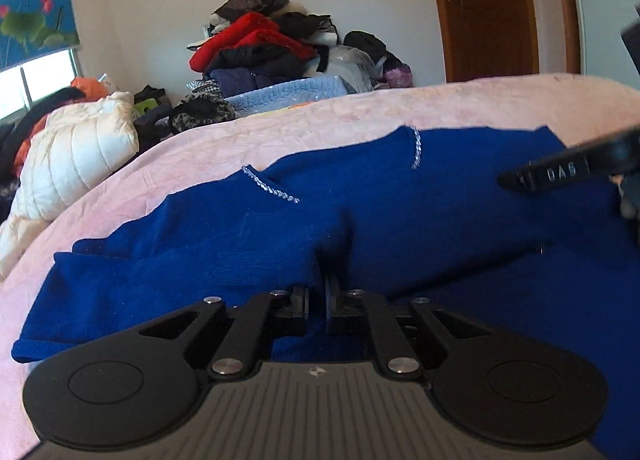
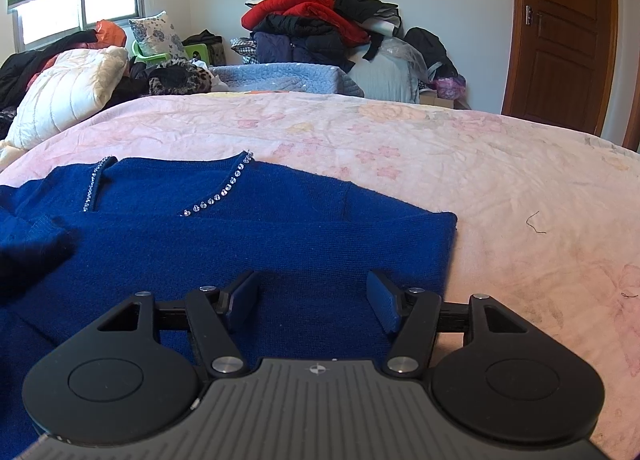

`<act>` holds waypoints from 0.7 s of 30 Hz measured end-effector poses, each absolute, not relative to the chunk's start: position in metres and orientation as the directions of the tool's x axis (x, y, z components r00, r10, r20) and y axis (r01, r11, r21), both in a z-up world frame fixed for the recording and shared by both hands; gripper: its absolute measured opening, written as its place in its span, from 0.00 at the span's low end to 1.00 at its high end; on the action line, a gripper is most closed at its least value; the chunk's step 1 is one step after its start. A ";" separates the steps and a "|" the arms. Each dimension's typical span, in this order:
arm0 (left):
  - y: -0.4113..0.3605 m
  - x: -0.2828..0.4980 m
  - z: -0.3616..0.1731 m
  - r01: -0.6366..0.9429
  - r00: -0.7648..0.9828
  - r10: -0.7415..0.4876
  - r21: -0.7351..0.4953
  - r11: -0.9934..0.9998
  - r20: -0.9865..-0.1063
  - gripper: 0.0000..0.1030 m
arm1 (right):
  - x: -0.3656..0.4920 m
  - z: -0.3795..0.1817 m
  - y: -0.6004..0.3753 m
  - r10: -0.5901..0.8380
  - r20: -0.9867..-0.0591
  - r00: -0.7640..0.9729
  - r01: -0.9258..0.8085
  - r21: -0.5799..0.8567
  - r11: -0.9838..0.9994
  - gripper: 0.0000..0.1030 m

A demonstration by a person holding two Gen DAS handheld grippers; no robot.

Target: Fold small clothes

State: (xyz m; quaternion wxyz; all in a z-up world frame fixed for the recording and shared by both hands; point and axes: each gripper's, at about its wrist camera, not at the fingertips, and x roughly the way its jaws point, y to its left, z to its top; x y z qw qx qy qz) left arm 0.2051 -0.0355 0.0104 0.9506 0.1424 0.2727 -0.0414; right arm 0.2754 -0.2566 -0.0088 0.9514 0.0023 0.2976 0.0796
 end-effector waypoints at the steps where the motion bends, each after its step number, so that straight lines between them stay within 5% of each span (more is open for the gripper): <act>1: -0.038 0.201 0.011 0.163 0.854 0.002 0.272 0.948 -0.520 0.08 | 0.275 -0.009 -0.257 0.158 -0.566 0.809 -0.154 0.055 0.987 0.65; 2: -0.039 0.198 0.012 0.179 0.860 -0.008 0.286 0.942 -0.510 0.16 | 0.275 -0.009 -0.257 0.160 -0.567 0.808 -0.157 0.055 0.986 0.66; 6: -0.046 0.155 0.016 0.323 0.908 -0.176 0.368 0.872 -0.380 0.83 | 0.275 -0.009 -0.255 0.156 -0.568 0.808 -0.158 0.046 0.986 0.66; 8: -0.050 0.127 0.015 0.348 0.931 -0.246 0.452 0.821 -0.271 0.90 | 0.275 -0.009 -0.254 0.154 -0.568 0.809 -0.157 0.043 0.987 0.66; 12: -0.037 0.124 0.021 0.304 0.940 -0.216 0.359 0.883 -0.264 0.91 | 0.276 -0.009 -0.252 0.146 -0.570 0.809 -0.157 0.030 0.987 0.67; 17: 0.053 0.166 0.031 0.062 0.926 -0.128 -0.191 0.980 -0.356 0.91 | 0.273 0.006 -0.235 0.062 -0.567 0.822 -0.107 -0.045 0.993 0.68; 21: 0.128 0.164 0.014 -0.181 0.943 -0.031 -0.587 0.789 -0.332 0.91 | 0.251 0.041 -0.189 0.313 -0.466 0.827 -0.331 0.047 0.943 0.67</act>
